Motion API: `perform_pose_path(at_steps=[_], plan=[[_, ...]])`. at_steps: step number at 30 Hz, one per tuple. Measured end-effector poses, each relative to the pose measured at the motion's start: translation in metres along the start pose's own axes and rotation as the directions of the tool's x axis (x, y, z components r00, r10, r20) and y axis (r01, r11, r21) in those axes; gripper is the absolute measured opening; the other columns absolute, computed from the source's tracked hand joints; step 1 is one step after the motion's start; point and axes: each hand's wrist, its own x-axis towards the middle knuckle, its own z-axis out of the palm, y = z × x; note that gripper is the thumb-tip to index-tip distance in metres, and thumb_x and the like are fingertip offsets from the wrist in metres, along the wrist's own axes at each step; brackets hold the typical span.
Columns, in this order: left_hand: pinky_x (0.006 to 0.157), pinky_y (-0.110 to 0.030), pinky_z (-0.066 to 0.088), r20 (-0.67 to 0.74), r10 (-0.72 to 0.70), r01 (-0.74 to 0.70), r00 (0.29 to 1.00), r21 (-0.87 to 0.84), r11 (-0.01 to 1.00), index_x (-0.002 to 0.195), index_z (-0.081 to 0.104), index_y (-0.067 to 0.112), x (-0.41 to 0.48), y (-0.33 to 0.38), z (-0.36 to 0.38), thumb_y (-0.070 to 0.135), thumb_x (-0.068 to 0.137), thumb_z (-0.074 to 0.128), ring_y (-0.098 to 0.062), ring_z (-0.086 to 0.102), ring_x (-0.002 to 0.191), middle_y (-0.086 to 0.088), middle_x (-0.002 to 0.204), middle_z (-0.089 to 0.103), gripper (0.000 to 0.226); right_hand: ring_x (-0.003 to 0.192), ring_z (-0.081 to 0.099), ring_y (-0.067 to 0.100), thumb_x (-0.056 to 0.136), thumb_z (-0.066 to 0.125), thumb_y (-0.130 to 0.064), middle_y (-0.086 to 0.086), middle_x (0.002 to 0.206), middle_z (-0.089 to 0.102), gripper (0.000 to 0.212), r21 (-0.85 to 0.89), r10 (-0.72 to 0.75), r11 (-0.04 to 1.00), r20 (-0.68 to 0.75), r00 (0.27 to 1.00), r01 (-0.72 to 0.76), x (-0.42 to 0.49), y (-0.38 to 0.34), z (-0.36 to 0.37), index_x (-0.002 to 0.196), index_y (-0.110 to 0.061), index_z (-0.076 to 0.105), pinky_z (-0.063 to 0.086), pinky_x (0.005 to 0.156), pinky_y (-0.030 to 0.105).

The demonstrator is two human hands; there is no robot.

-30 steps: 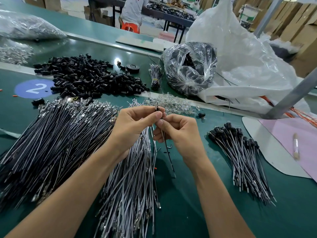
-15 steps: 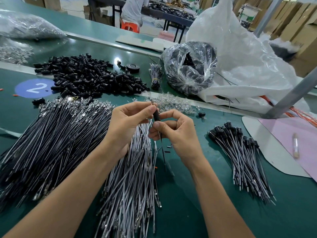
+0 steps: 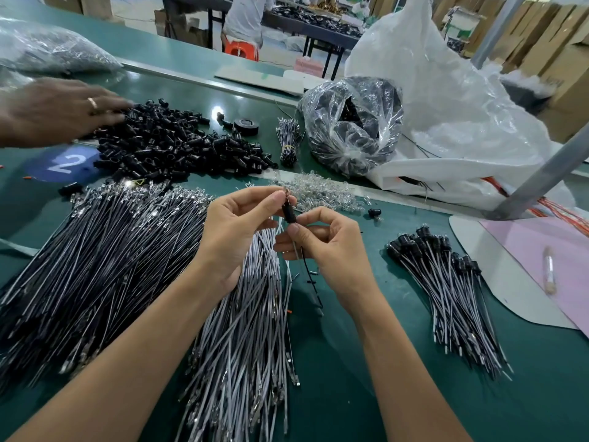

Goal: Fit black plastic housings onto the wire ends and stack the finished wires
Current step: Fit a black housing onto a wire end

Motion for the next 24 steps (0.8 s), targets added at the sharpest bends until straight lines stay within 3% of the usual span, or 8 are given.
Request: perform_pose_path(at_steps=[4,9,16,24], plan=[[0.071,-0.021,0.053,0.005,0.016,-0.016,1.000,-0.036,0.999,0.078,0.076,0.018,-0.001,0.001,0.000,0.023,0.067,0.075,-0.013,0.070,0.079,-0.004,0.085,0.076,0.012,0.071,0.074,0.026,0.091,0.064,0.000,0.014,0.079,0.075,0.005,0.015,0.003,1.000,0.000,1.000,-0.003,-0.001,-0.002,0.003,0.088,-0.001,0.060,0.058,0.062,0.030],[0.070,-0.020,0.054,-0.008,-0.004,0.004,1.000,-0.067,0.998,0.082,0.074,0.013,-0.001,0.002,-0.001,0.021,0.068,0.075,-0.013,0.069,0.076,-0.005,0.083,0.075,0.016,0.069,0.073,0.026,0.090,0.064,0.001,0.016,0.079,0.074,0.010,0.019,-0.002,1.000,-0.013,1.000,0.003,-0.003,-0.003,0.008,0.084,-0.003,0.058,0.056,0.060,0.026],[0.073,-0.020,0.053,0.028,-0.007,0.008,1.000,-0.054,0.999,0.070,0.077,0.023,-0.002,0.005,-0.003,0.033,0.054,0.081,-0.010,0.066,0.075,0.003,0.077,0.073,0.019,0.068,0.073,0.025,0.090,0.064,0.000,0.014,0.077,0.074,0.010,0.005,-0.004,1.000,-0.024,1.000,0.004,-0.005,-0.005,0.009,0.084,-0.002,0.057,0.056,0.059,0.025],[0.069,-0.019,0.053,0.009,0.004,-0.004,1.000,-0.056,0.998,0.084,0.073,0.012,0.001,0.003,-0.002,0.019,0.070,0.072,-0.012,0.069,0.076,-0.004,0.083,0.076,0.016,0.067,0.073,0.024,0.092,0.062,0.002,0.013,0.077,0.074,0.014,0.039,0.007,0.999,-0.019,1.000,-0.007,-0.006,-0.006,0.011,0.082,-0.003,0.053,0.056,0.060,0.025]])
